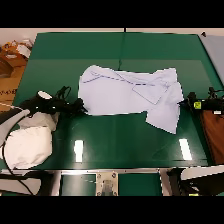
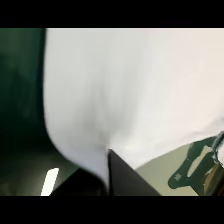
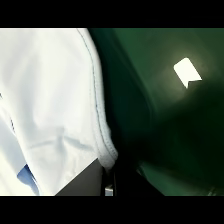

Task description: Fold the shirts.

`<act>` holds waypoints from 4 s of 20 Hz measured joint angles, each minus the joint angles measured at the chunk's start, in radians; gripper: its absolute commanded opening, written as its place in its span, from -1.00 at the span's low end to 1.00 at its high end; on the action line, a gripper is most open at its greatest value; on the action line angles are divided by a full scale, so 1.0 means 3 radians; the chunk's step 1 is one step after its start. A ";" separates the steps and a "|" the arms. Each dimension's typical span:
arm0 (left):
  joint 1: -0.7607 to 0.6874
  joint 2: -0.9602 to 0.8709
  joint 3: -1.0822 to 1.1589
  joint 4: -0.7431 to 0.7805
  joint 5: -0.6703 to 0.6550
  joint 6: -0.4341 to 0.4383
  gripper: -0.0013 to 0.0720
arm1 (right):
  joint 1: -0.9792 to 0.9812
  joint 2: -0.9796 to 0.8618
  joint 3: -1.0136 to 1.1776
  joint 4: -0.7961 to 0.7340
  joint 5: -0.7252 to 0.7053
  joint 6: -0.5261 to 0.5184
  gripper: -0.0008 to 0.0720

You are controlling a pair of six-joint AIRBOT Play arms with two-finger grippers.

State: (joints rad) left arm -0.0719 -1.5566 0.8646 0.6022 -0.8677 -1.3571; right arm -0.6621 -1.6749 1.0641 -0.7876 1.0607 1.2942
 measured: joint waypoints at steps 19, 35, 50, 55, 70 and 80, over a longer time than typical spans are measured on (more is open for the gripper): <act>0.0184 0.1846 0.3178 0.0253 -0.0684 0.0477 -0.89 | -0.0001 0.3047 0.1639 0.0183 -0.0036 0.0069 -0.91; 0.0186 0.1881 0.2939 0.1146 -0.0704 -0.0008 -0.89 | 0.0118 0.3259 0.1068 0.0323 -0.0610 0.0008 -0.91; 0.0183 -0.0450 0.1882 -0.0219 0.0553 0.0958 -0.90 | 0.0870 -0.0113 0.1067 0.0693 -0.1226 -0.0496 -0.91; 0.0182 -0.0553 0.2045 -0.0407 0.0907 0.1105 -0.90 | 0.0872 -0.0532 0.1797 0.0768 -0.1104 -0.0455 -0.91; 0.0184 -0.0587 0.2186 0.0598 -0.0170 0.0526 -0.90 | 0.0650 -0.0624 0.2141 -0.0289 0.0221 -0.0111 -0.92; 0.0028 -0.0637 0.1764 0.0898 -0.0223 0.0367 -0.89 | 0.0613 -0.0441 0.1568 -0.0882 0.0544 -0.0006 -0.90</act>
State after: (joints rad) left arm -0.0635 -1.7477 1.3937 0.8715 -0.9344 -1.2469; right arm -0.4782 -1.8072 1.5345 -1.0523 1.2240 1.2922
